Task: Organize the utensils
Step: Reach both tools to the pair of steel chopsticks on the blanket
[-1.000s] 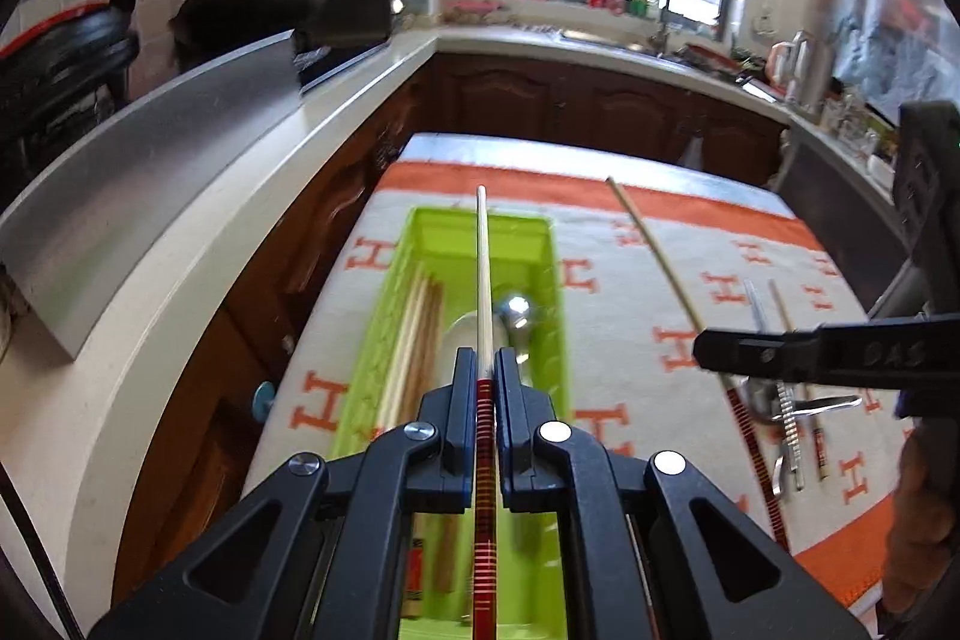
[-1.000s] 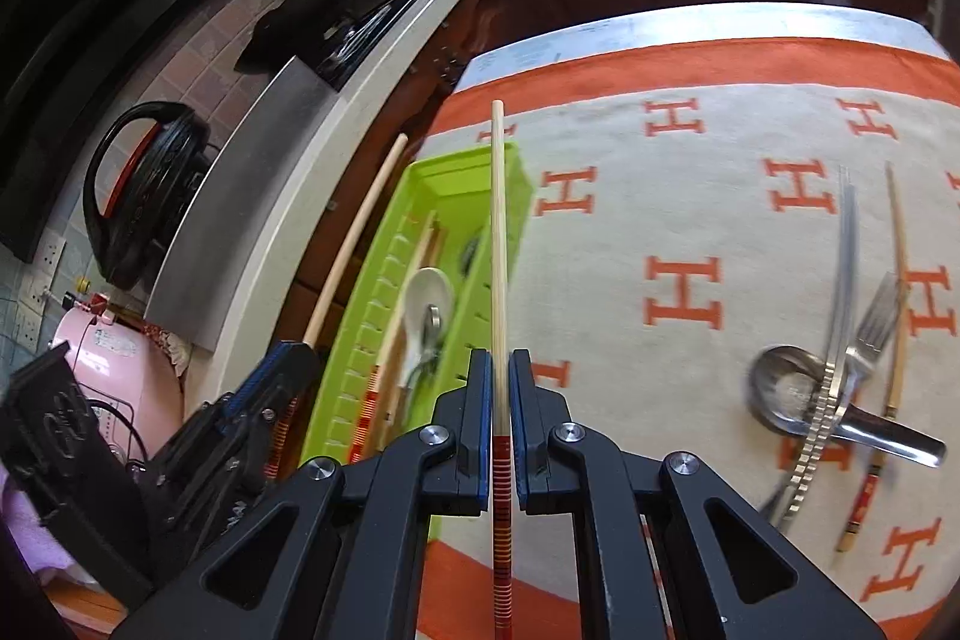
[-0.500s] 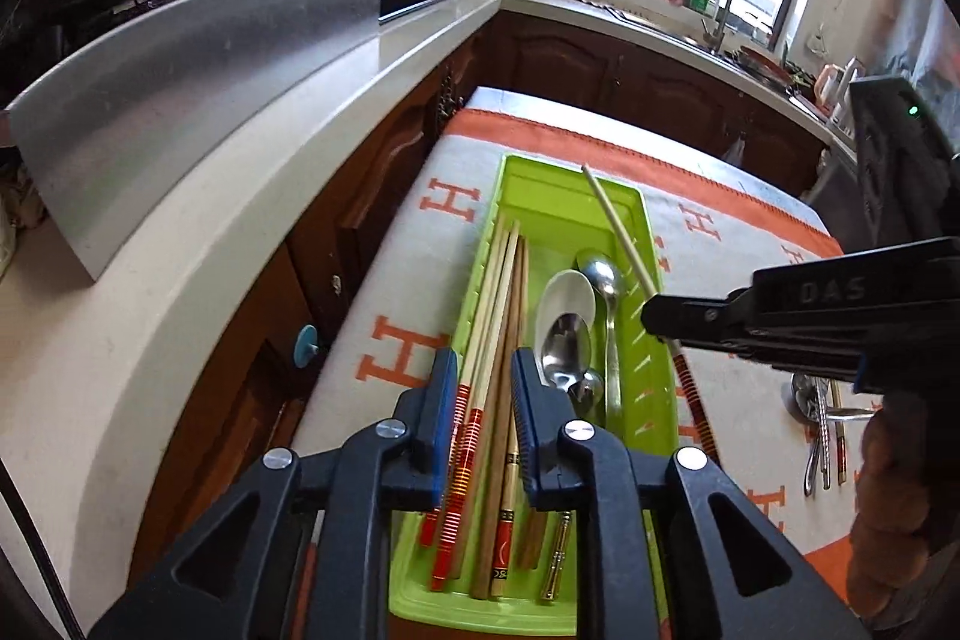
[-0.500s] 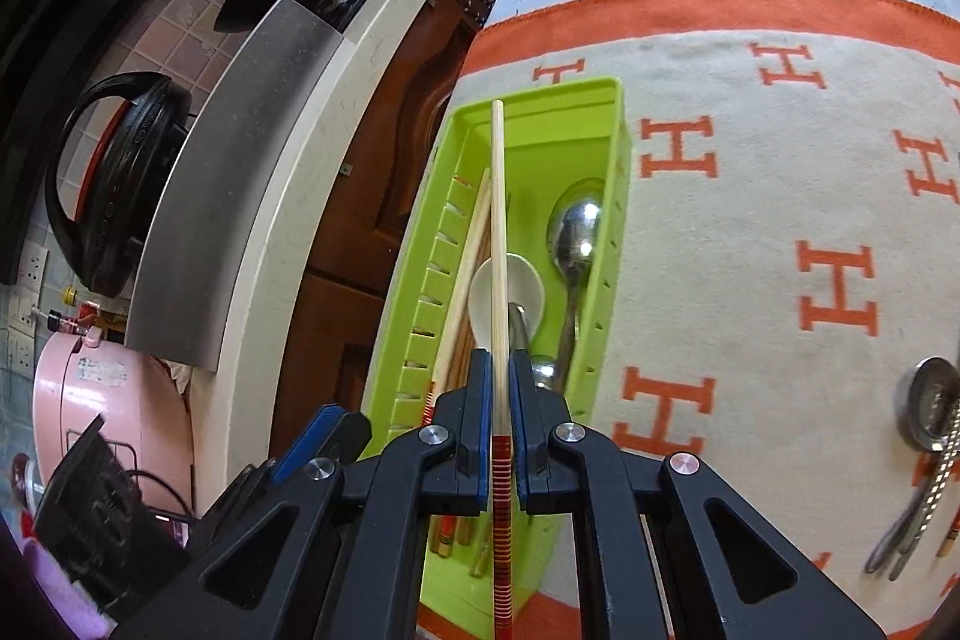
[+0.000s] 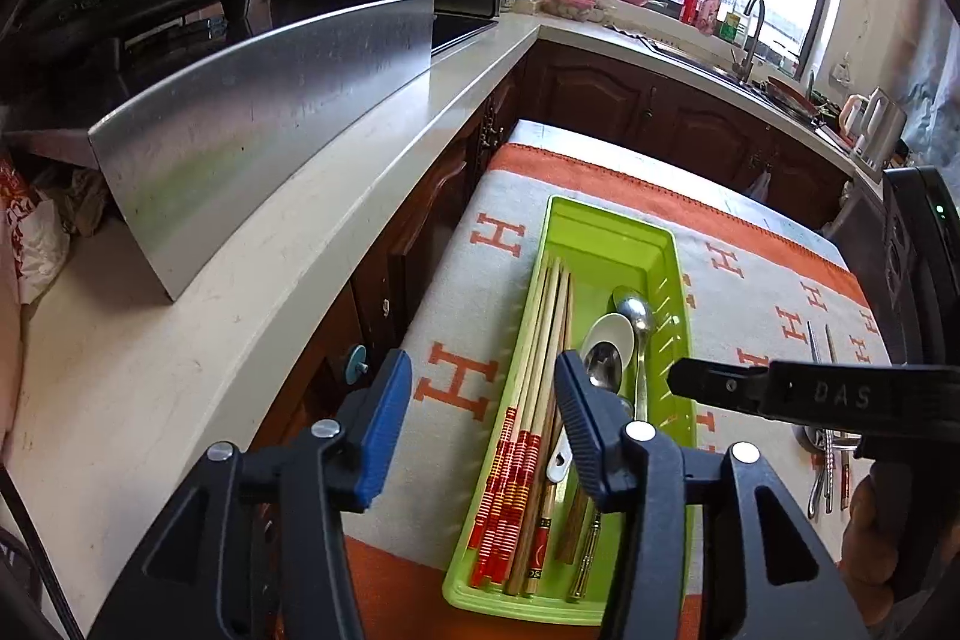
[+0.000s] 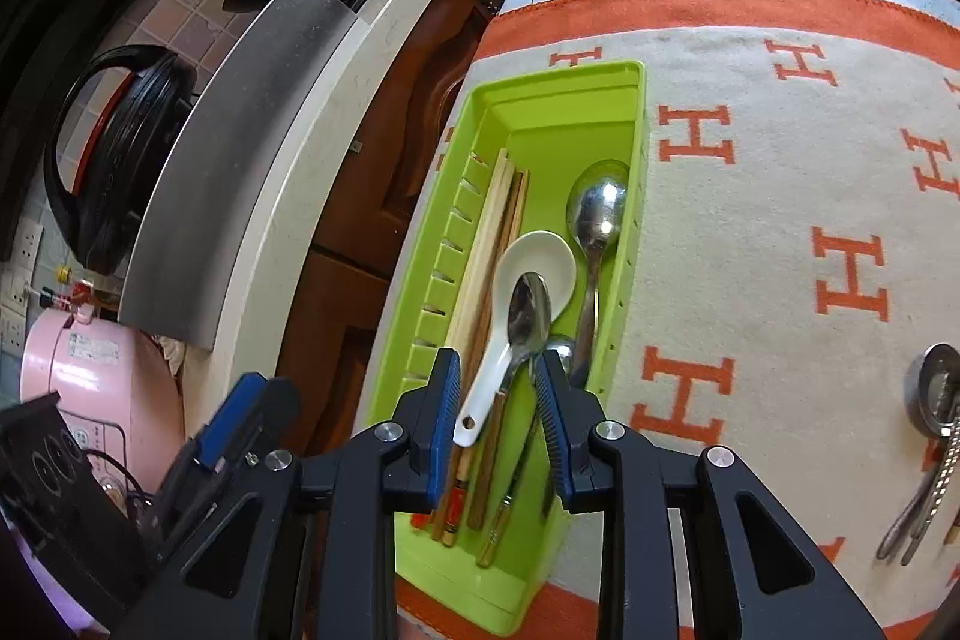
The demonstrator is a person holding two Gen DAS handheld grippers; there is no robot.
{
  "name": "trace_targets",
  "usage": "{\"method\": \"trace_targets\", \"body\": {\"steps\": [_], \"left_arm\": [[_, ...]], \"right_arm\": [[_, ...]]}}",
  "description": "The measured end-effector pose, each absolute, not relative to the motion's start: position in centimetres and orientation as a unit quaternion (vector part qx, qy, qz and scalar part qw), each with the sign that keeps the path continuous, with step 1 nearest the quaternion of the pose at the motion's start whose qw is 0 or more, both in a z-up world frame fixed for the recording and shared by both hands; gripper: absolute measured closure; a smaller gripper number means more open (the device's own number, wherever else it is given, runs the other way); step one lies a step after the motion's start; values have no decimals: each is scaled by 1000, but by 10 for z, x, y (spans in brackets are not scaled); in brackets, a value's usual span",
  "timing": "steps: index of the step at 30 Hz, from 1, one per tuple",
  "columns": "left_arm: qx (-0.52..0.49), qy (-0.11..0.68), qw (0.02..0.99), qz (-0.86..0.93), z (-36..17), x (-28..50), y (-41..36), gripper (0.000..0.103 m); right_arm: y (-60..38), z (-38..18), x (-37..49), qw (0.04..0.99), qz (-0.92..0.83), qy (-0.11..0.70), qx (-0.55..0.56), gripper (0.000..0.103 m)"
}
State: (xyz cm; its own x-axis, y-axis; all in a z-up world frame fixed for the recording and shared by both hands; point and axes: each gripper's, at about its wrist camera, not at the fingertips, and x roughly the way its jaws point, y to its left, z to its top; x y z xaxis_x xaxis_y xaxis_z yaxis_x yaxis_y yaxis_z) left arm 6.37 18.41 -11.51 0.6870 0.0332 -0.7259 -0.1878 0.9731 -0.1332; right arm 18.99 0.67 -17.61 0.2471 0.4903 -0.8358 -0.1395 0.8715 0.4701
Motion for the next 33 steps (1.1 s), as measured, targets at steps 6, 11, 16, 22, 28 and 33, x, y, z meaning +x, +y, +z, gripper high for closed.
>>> {"method": "trace_targets", "body": {"steps": [6,11,16,22,28,33], "left_arm": [[-86,385,918,48,-106,62,168,51],[-79,385,919,30,-100,59,151,46],[-68,390,918,8,-97,59,130,45],[-56,396,916,-26,-97,62,95,45],[-35,403,912,-72,-100,63,53,45],[-21,410,905,-107,-106,67,20,45]], "right_arm": [[-15,-166,170,798,195,559,112,75],[-46,-158,155,811,183,546,108,69],[-85,-152,140,826,160,530,103,69],[-136,-144,118,848,129,507,89,69],[-187,-150,96,859,83,498,89,69],[-229,-162,82,855,55,503,117,69]]}}
